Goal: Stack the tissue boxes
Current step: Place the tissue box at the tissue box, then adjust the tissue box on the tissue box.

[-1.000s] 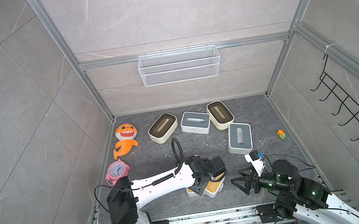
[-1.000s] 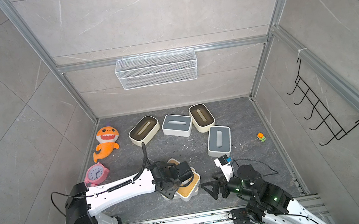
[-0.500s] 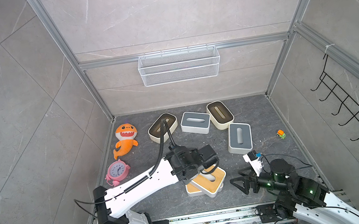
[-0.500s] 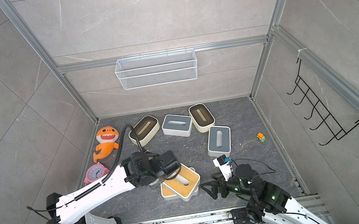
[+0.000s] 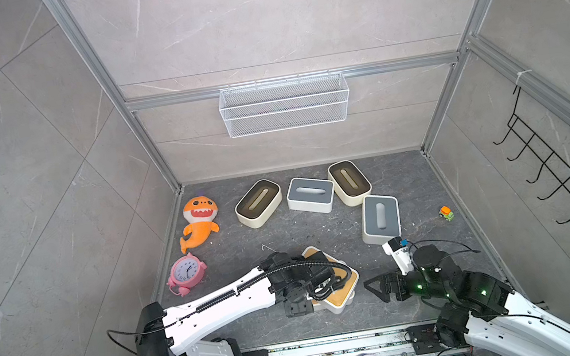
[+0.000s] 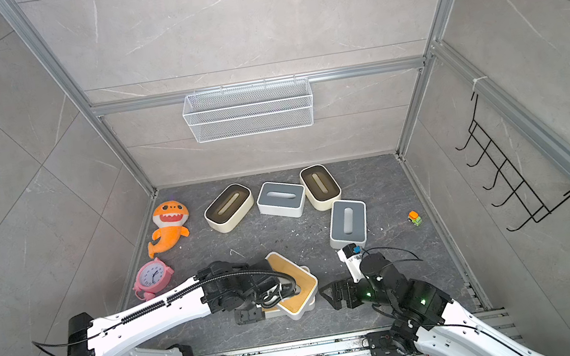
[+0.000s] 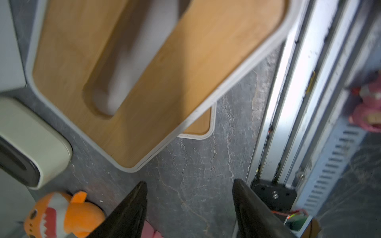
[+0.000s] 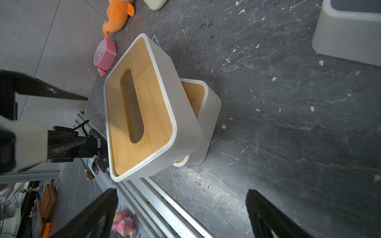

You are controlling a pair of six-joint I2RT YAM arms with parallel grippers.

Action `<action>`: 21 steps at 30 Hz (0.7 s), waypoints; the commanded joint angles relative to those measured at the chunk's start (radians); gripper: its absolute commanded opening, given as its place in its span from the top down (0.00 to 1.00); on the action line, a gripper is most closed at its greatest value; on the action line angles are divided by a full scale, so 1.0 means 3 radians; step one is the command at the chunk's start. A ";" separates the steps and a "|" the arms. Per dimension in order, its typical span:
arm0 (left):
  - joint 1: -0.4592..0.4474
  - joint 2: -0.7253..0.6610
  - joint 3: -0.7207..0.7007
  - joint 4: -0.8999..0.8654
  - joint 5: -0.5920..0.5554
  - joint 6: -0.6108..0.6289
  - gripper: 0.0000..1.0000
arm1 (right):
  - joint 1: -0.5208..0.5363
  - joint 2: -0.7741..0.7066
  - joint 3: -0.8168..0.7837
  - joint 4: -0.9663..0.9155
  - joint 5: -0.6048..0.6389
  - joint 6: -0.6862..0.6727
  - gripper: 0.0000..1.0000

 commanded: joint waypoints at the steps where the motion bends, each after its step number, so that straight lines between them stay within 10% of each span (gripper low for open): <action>1: 0.0019 0.0016 0.0345 0.0060 0.0468 0.1388 0.31 | 0.0014 -0.0226 0.0108 -0.0184 -0.0118 0.0098 0.00; 21: 0.0138 0.0807 0.0660 0.0085 0.0552 0.1854 0.32 | 0.0012 -0.0640 -0.0018 -0.0248 -0.0705 0.0081 0.00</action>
